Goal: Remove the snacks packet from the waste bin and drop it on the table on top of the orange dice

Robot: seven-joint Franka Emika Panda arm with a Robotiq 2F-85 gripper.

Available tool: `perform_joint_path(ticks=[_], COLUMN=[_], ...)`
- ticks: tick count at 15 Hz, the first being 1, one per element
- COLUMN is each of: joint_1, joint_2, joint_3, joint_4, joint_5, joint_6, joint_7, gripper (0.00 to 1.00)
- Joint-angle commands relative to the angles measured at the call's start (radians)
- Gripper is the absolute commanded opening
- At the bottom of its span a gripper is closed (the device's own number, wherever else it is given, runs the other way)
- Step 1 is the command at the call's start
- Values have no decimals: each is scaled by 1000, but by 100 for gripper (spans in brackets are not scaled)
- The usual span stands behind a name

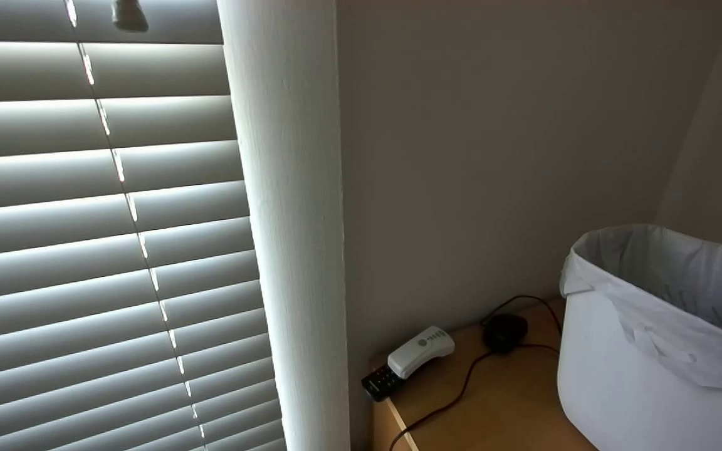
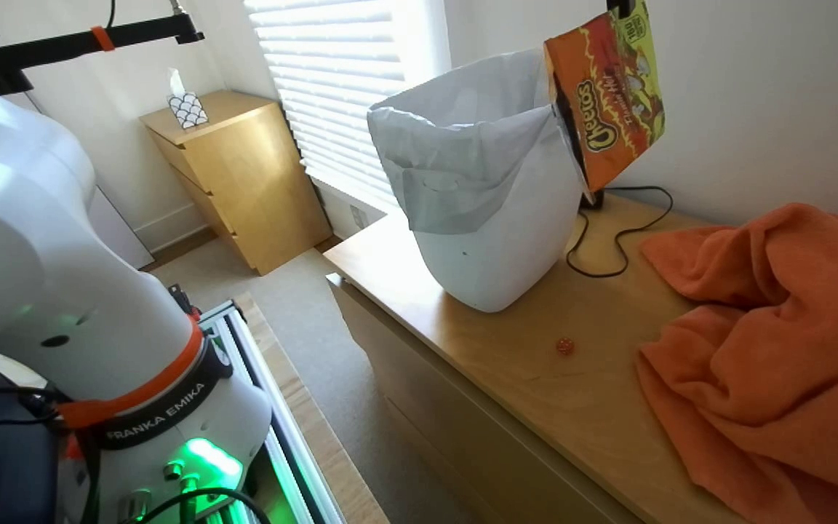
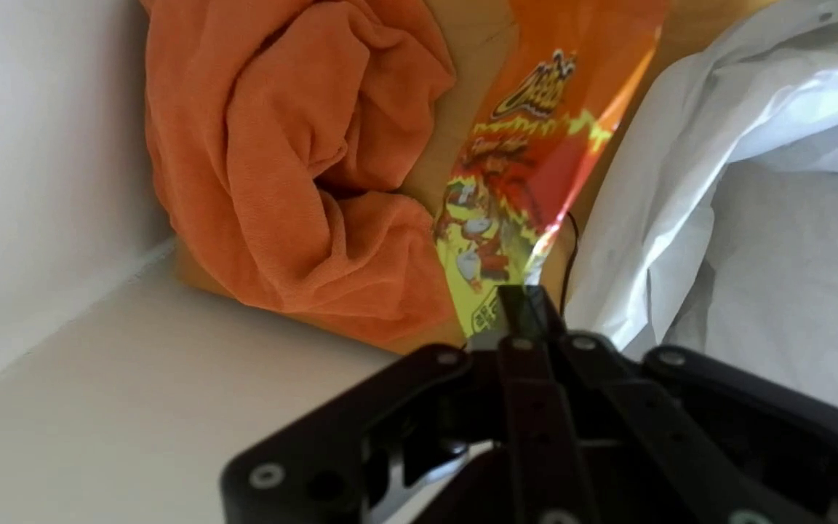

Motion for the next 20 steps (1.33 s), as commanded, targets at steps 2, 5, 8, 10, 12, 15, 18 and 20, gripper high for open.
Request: perform_joint_path(ticks=[2,5,8,10,12,15,18,20], joint_1=[3,0,-4,-5,-8,-22,-30,-31], joint_2=[22,31,32,31,30,22,13,10], joint_3=[-18,-19,-20,-22,-21,-8,-1,6], joint_4=[-2,-1,-3,0,4,32,78,116], joint_5=[40,49,51,53,55,37,27,51], joint_6=[43,67,84,87,80,68,60,45], joint_7=[-46,-52,-52,-52,-42,-12,-2,45], gripper=[29,45,67,83,96,100,100,100])
